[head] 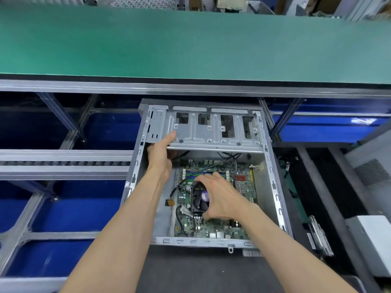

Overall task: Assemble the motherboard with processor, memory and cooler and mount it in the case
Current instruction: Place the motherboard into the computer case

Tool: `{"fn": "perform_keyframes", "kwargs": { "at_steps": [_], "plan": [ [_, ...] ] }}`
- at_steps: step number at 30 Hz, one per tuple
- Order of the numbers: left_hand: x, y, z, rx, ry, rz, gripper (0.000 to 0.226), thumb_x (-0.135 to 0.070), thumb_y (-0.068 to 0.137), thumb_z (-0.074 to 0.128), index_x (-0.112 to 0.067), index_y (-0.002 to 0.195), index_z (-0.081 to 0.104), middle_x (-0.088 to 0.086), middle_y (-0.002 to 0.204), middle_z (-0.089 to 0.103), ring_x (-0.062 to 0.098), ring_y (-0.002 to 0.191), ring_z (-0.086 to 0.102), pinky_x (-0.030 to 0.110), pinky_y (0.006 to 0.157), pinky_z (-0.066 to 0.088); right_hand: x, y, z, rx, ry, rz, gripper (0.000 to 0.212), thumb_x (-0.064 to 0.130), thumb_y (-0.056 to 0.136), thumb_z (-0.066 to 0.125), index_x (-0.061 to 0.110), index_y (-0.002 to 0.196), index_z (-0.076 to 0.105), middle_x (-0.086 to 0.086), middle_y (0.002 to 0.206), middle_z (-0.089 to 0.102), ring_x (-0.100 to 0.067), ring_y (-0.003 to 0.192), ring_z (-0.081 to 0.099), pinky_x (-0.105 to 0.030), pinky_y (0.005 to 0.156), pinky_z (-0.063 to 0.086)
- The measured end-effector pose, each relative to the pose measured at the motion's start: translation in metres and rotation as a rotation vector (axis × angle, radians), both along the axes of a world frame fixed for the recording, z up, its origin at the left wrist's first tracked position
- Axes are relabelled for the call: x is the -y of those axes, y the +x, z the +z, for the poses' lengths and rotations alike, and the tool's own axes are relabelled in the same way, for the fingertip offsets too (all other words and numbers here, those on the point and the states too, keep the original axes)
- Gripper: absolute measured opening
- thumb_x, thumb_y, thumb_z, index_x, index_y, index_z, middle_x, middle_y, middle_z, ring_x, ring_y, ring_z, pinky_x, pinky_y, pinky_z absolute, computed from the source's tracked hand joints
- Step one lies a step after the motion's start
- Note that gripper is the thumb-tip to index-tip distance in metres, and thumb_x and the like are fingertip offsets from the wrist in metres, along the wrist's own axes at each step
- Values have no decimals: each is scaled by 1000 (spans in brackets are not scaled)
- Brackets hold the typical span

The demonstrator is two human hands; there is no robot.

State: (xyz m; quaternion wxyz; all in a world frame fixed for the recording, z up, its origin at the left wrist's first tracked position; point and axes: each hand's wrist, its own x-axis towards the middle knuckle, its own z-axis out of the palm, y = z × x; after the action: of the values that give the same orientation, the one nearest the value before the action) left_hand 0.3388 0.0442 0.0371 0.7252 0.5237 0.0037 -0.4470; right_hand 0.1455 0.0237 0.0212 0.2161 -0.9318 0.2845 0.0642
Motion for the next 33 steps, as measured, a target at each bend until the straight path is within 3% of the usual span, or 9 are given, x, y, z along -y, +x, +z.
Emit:
{"fn": "perform_keyframes", "kwargs": {
  "at_steps": [5,10,13,16,18,20,23,28,33],
  "plan": [
    [-9,-1,-14,47,139,-29,85,-35,64,86,-3,134,52,16,127,64,25,102,63,40,84,53,-5,-1,-5,-92,33,60,106,41,56,91,19,143,35,-3,129,53,-22,114,42,-42,91,49],
    [-12,2,-10,194,267,-122,62,-50,82,75,-13,128,58,7,130,63,24,111,61,49,100,50,-5,-1,-4,-100,44,64,108,41,56,92,18,145,35,-3,131,52,-22,115,42,-38,91,47],
    [-28,0,-5,376,491,-195,84,-75,83,52,-15,142,52,7,138,57,28,122,54,50,107,43,-5,-2,-3,-109,45,58,108,42,57,92,19,145,35,-2,133,52,-24,119,44,-41,95,47],
    [-49,-8,-3,563,683,-289,99,-87,80,33,-5,132,55,10,116,65,28,103,61,43,88,49,-6,-4,-2,-139,12,65,112,49,57,91,21,147,30,0,139,49,-25,126,43,-53,101,44],
    [-56,-14,-2,783,791,-369,89,-81,84,23,-3,108,62,10,93,67,28,83,65,39,77,51,-6,-4,-2,-157,3,72,116,55,57,89,23,150,27,1,144,45,-25,131,40,-62,108,34],
    [-58,-17,1,932,806,-416,72,-62,86,22,-5,90,65,12,78,72,28,71,70,40,78,57,-6,-6,-2,-149,26,63,118,60,59,84,25,153,23,1,149,41,-25,136,35,-66,111,27],
    [-63,-23,5,926,762,-646,59,-43,84,27,-6,72,71,6,55,70,19,51,70,30,65,57,-7,-8,-1,-131,44,46,115,61,65,78,26,157,18,-1,153,38,-26,139,31,-64,114,23],
    [-63,-29,-7,781,829,-1203,29,-15,76,49,2,81,72,15,68,74,22,52,68,25,52,53,-6,-9,0,-125,68,37,111,54,70,78,27,158,17,-5,156,35,-27,141,31,-59,114,28],
    [-63,-25,-18,808,803,-1332,9,-2,80,69,4,87,70,16,69,74,20,58,71,30,59,60,-6,-9,1,-96,95,26,111,49,70,83,24,158,20,-9,158,33,-28,143,30,-47,114,34]
  ]
}}
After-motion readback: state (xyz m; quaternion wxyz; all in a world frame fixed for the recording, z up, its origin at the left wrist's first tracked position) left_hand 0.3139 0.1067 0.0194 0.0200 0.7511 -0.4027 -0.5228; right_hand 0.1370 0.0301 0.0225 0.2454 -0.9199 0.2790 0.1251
